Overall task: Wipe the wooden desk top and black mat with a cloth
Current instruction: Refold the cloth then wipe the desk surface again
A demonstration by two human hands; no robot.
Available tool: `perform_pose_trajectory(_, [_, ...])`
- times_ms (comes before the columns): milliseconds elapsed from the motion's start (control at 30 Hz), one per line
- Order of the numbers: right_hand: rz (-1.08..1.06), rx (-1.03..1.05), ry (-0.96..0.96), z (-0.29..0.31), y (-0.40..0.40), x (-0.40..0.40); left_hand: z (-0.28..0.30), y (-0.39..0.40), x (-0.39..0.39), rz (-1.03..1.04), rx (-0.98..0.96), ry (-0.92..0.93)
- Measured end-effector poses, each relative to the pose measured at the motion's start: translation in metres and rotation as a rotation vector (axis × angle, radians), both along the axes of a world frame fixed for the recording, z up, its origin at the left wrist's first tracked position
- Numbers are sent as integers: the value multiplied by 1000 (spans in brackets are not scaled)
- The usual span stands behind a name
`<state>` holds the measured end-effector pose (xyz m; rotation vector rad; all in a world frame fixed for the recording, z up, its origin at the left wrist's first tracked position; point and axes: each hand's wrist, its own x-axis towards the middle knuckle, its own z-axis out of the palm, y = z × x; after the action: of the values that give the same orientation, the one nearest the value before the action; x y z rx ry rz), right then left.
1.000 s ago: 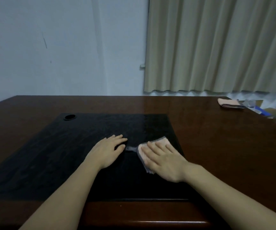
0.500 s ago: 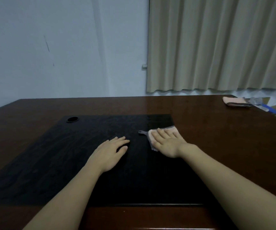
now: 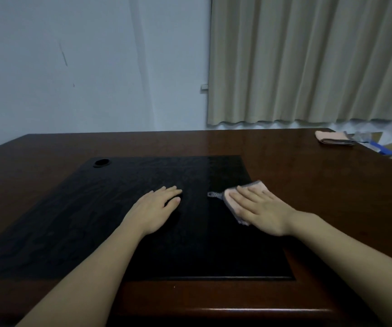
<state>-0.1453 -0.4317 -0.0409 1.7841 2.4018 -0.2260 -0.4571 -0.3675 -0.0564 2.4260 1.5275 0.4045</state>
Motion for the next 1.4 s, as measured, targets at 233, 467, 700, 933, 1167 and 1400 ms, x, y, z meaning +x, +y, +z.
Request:
perform_pose_trajectory(233, [3, 47, 22, -3, -31, -56, -2, 3, -1, 1, -12, -1])
perform_pose_trajectory(467, [135, -22, 46, 10, -90, -3, -2, 2, -2, -6, -5, 11])
perform_pose_trajectory(700, [-152, -3, -31, 1, -9, 32, -3, 2, 0, 4, -7, 15])
perform_pose_trajectory(933, [-36, 8, 10, -1, -47, -48, -3, 2, 0, 2, -3, 29])
perform_pose_trajectory(1167, [111, -28, 106, 9, -131, -14, -1, 0, -1, -18, 33, 19])
perform_pose_trajectory(1400, [-189, 18, 44, 0, -91, 28, 12, -11, 4, 5, 252, 43])
